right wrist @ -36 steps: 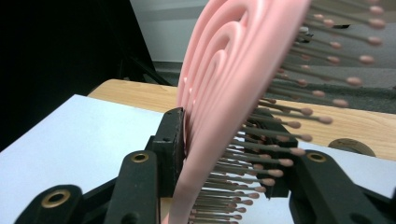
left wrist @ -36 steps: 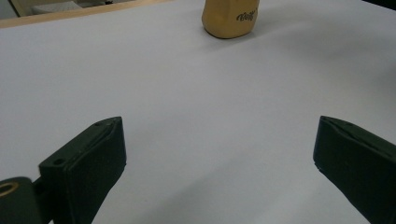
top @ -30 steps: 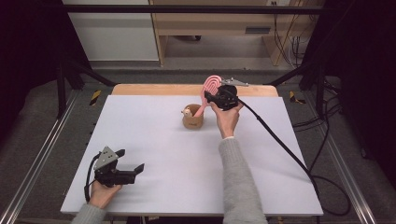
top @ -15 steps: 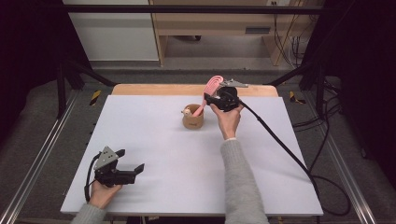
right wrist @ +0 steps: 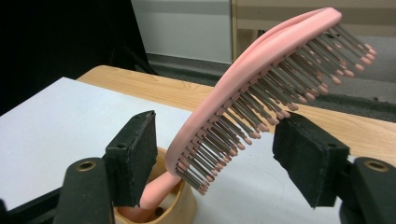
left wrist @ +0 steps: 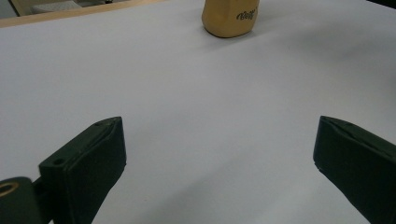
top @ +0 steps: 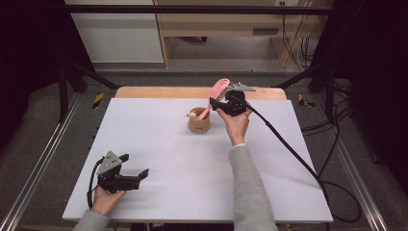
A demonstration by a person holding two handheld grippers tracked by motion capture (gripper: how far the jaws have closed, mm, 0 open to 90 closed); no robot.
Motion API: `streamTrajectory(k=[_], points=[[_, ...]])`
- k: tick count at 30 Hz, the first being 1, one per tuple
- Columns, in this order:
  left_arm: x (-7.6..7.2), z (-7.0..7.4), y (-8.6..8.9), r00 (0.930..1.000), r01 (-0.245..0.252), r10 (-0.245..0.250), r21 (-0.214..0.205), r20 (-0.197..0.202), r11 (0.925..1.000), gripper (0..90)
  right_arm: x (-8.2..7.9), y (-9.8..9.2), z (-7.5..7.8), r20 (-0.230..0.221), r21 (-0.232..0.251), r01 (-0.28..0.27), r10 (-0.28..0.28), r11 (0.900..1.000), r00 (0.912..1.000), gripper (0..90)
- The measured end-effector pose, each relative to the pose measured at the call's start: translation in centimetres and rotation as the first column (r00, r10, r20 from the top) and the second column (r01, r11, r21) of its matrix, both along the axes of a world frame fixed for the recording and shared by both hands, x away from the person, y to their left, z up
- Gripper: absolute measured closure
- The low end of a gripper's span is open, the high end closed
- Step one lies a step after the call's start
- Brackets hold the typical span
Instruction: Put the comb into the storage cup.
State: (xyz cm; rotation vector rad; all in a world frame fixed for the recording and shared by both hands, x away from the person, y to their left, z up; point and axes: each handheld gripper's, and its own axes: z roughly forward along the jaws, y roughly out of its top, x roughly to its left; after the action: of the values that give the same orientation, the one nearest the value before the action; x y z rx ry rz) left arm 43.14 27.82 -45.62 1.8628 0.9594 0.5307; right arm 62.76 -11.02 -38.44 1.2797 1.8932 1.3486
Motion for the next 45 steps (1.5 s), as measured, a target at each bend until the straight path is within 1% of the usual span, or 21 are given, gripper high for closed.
streamTrajectory(k=[5, 7, 9, 11, 15, 17, 21, 23, 26, 27, 30, 33, 34, 37, 39, 40, 42, 43, 45], points=[[0.0, 0.0, 0.0, 1.0000, -0.003, 0.003, 0.001, 0.001, 1.0000, 2.4, -0.6, -0.3, 0.1, 0.014, 0.002, -0.004, 0.003, 1.0000, 0.9999, 22.2], [0.0, 0.0, 0.0, 1.0000, -0.005, 0.005, -0.003, 0.002, 1.0000, 2.4, -0.8, -0.4, 0.1, 0.018, 0.004, -0.007, 0.007, 1.0000, 0.9998, 17.1], [0.0, 0.0, 0.0, 1.0000, -0.007, 0.007, -0.002, 0.001, 1.0000, 2.4, -1.1, -0.5, 0.2, 0.012, 0.009, -0.015, 0.015, 0.9998, 0.9998, 11.4], [0.0, 0.0, 0.0, 1.0000, -0.009, 0.009, -0.004, 0.001, 1.0000, 2.4, -1.5, -0.7, 0.2, 0.003, 0.018, -0.031, 0.031, 0.9993, 0.9995, 8.0], [0.0, 0.0, 0.0, 1.0000, -0.010, 0.010, -0.006, -0.001, 0.9999, 2.3, -2.4, -0.9, 0.3, 0.009, 0.011, -0.060, 0.060, 0.9981, 0.9982, 4.4], [0.0, 0.0, 0.0, 0.9999, -0.010, 0.010, -0.006, -0.002, 0.9999, 2.3, -3.1, -0.9, 0.4, 0.026, -0.002, -0.069, 0.069, 0.9976, 0.9973, 3.9], [0.1, -0.1, 0.0, 0.9999, -0.011, 0.011, -0.003, -0.006, 0.9999, 2.3, -4.2, -1.3, 0.7, 0.047, 0.016, -0.090, 0.090, 0.9958, 0.9949, 2.5], [0.1, -0.1, 0.0, 0.9999, -0.012, 0.012, -0.005, -0.007, 0.9999, 2.3, -4.8, -1.4, 0.9, 0.059, 0.014, -0.102, 0.101, 0.9946, 0.9931, 2.1], [0.1, 0.0, 0.1, 0.9998, -0.020, 0.020, -0.005, -0.009, 0.9998, 2.3, -5.7, -1.7, 1.1, 0.078, 0.023, -0.132, 0.130, 0.9910, 0.9885, 1.6], [0.1, 0.0, 0.1, 0.9998, -0.019, 0.019, -0.014, -0.012, 0.9997, 2.2, -6.0, -1.8, 1.2, 0.085, 0.026, -0.141, 0.138, 0.9897, 0.9868, 1.6], [0.2, 0.0, 0.2, 0.9996, -0.022, 0.021, -0.023, -0.017, 0.9995, 2.0, -6.8, -2.1, 1.3, 0.083, 0.025, -0.160, 0.157, 0.9868, 0.9841, 1.4], [0.2, 0.0, 0.2, 0.9995, -0.024, 0.023, -0.020, -0.020, 0.9995, 1.8, -7.7, -2.6, 1.4, 0.092, 0.024, -0.181, 0.178, 0.9832, 0.9797, 1.1], [0.2, 0.0, 0.2, 0.9995, -0.024, 0.023, -0.019, -0.022, 0.9995, 1.8, -8.0, -2.9, 1.4, 0.099, 0.023, -0.192, 0.189, 0.9810, 0.9769, 1.0], [0.2, 0.0, 0.2, 0.9995, -0.023, 0.023, -0.019, -0.022, 0.9996, 1.8, -8.8, -3.5, 1.3, 0.106, 0.024, -0.206, 0.202, 0.9782, 0.9736, 0.9], [0.2, 0.0, 0.2, 0.9995, -0.023, 0.023, -0.020, -0.021, 0.9995, 1.8, -9.2, -4.0, 1.2, 0.104, 0.023, -0.214, 0.211, 0.9765, 0.9720, 0.9], [0.2, -0.1, 0.2, 0.9995, -0.023, 0.023, -0.020, -0.021, 0.9995, 1.8, -9.5, -4.3, 1.1, 0.104, 0.025, -0.225, 0.221, 0.9741, 0.9697, 0.9], [0.3, -0.1, 0.2, 0.9995, -0.022, 0.022, -0.018, -0.021, 0.9996, 1.8, -9.9, -4.7, 0.9, 0.102, 0.030, -0.225, 0.221, 0.9739, 0.9699, 1.0], [0.3, -0.1, 0.2, 0.9995, -0.021, 0.021, -0.019, -0.022, 0.9996, 1.8, -10.1, -4.9, 0.7, 0.101, 0.030, -0.232, 0.228, 0.9723, 0.9684, 0.9], [0.3, -0.1, 0.1, 0.9996, -0.023, 0.022, -0.016, -0.020, 0.9996, 1.8, -10.5, -5.4, 0.5, 0.102, 0.029, -0.233, 0.229, 0.9721, 0.9680, 0.9]])
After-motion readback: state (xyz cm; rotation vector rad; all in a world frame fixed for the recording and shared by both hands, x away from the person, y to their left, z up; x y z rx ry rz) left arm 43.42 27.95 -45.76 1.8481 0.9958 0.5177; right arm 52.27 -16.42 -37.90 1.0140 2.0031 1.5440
